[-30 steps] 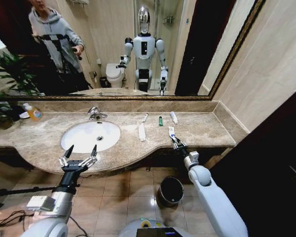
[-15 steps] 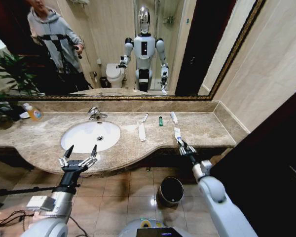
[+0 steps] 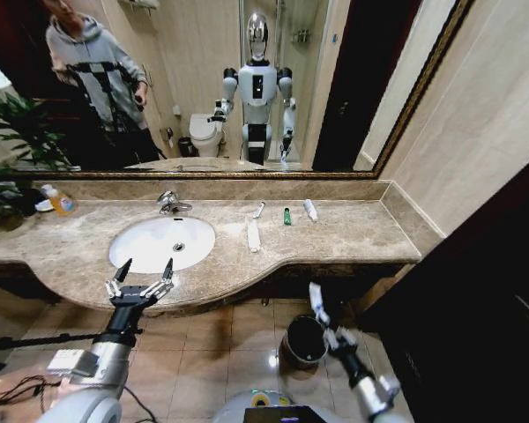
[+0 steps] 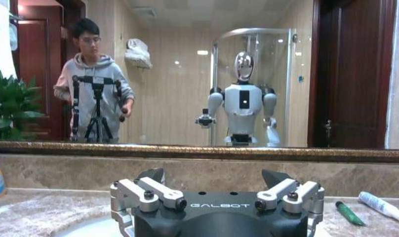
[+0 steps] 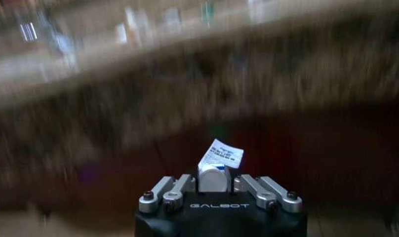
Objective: Pick up the trash from the sink and place it in the trash bin.
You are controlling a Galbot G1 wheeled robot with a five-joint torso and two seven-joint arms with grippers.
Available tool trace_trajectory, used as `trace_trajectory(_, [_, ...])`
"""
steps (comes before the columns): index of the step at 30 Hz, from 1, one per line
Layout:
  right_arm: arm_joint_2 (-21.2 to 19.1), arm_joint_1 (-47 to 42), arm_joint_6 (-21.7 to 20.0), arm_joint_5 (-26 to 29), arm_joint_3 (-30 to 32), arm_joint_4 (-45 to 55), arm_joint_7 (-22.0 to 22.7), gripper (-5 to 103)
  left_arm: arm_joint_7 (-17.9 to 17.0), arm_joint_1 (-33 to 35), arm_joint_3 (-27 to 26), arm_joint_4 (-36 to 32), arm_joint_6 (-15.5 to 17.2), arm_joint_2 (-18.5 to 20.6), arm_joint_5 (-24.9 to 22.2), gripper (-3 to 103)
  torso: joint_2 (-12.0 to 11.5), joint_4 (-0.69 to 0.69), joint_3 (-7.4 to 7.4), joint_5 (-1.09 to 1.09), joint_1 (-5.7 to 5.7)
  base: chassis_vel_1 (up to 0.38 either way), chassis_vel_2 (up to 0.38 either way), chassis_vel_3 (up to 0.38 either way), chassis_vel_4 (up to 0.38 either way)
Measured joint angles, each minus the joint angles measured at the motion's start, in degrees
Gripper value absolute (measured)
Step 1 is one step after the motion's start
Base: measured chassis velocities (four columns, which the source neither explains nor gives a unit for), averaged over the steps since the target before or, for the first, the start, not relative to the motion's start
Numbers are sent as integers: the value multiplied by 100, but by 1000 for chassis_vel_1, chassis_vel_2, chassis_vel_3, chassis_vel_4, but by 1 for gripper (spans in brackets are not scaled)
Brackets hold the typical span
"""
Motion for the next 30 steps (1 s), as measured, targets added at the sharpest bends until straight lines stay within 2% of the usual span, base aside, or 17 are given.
trace_trajectory(4, [119, 643, -67, -342, -126, -1010, -31, 25, 2, 0, 0, 0, 0, 0, 0, 100, 0, 1, 0, 2, 1, 0, 0, 0, 0])
trace_trajectory(5, [119, 643, -67, -342, -126, -1010, -31, 25, 2, 0, 0, 0, 0, 0, 0, 100, 0, 1, 0, 2, 1, 0, 0, 0, 0])
trace_trajectory(8, [145, 1370, -322, -535, -286, -1816, -19, 25, 1, 0, 0, 0, 0, 0, 0, 100, -1, 1, 1, 0, 2, 0, 0, 0, 0])
trace_trajectory(14, [83, 2057, -480, -777, -431, -2602, 22, 25, 0, 0, -1, 0, 0, 0, 0, 100, -1, 1, 1, 0, 2, 0, 0, 0, 0])
trace_trajectory(15, [83, 2127, -474, -819, -434, -2694, 22, 25, 1, 0, 0, 0, 0, 0, 0, 100, -1, 1, 1, 0, 2, 0, 0, 0, 0])
trace_trajectory(16, [82, 2529, -404, -985, -434, -3308, 24, 25, 1, 0, 0, 0, 0, 0, 0, 100, -1, 1, 1, 1, 2, 0, 0, 0, 0])
trace_trajectory(18, [81, 2635, -384, -1008, -435, -3467, 24, 25, 1, 0, 0, 0, 0, 0, 0, 100, -1, 1, 1, 1, 2, 0, 0, 0, 0])
trace_trajectory(20, [67, 3149, -221, -1077, -437, -4356, 14, 25, 1, 0, 0, 0, 0, 0, 0, 100, -1, 2, 1, 1, 2, 0, 0, 0, 0])
trace_trajectory(21, [67, 3149, -221, -1077, -437, -4356, 14, 25, 1, 0, 0, 0, 0, 0, 0, 100, -1, 2, 1, 1, 2, 0, 0, 0, 0])
trace_trajectory(24, [2, 3624, -74, -1112, -425, -5155, -5, 25, 1, 0, 0, 0, 0, 0, 0, 100, -1, 2, 1, 2, 2, 0, 0, 0, 0])
trace_trajectory(27, [-62, 3763, -37, -1102, -444, -5396, -42, 25, 1, 0, 0, 0, 0, 0, 0, 100, -1, 1, 1, -1, 2, 0, 0, 0, 0])
trace_trajectory(30, [28, 3973, 72, -1331, -281, -5822, -56, 25, 1, 0, 0, 0, 0, -1, 0, 100, -1, 1, 1, 0, 2, 0, 0, 0, 0])
